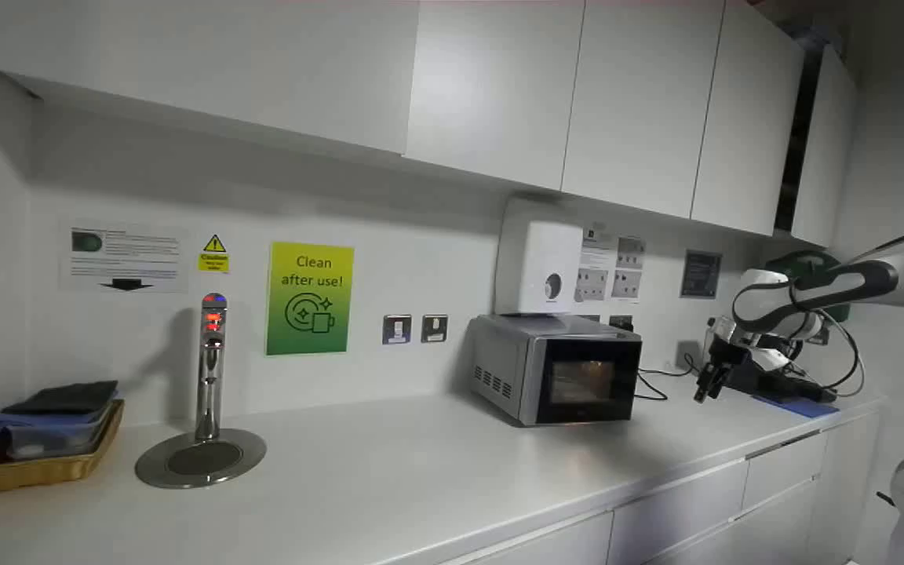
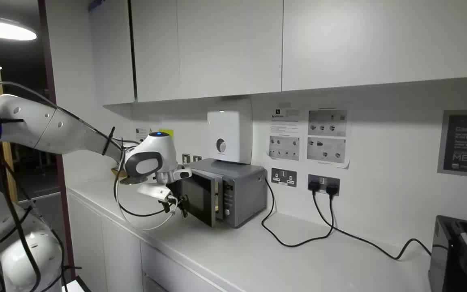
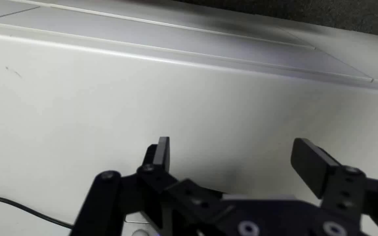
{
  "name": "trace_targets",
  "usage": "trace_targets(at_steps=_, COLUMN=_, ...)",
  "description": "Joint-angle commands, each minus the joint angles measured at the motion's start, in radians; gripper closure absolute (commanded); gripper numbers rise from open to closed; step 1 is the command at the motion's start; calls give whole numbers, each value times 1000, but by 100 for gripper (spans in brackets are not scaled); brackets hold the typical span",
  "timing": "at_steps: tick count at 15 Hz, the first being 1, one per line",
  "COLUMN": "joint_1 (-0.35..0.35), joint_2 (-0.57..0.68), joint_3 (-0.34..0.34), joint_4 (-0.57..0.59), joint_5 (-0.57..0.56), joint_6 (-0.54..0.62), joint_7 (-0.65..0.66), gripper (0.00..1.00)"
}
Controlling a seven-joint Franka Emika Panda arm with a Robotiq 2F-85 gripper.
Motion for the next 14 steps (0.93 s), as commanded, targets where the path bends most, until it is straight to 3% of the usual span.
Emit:
trace_targets(at_steps=1, joint_1=-8, joint_2=1, joint_3=8, joint_4=2, joint_5=6, joint_6=-3, joint_7=-4, gripper=0)
trace_targets(at_steps=14, joint_1=-7, joint_2=-11, joint_3=22, joint_4=-39, joint_5=-8, joint_6=4, joint_7=-18, gripper=0)
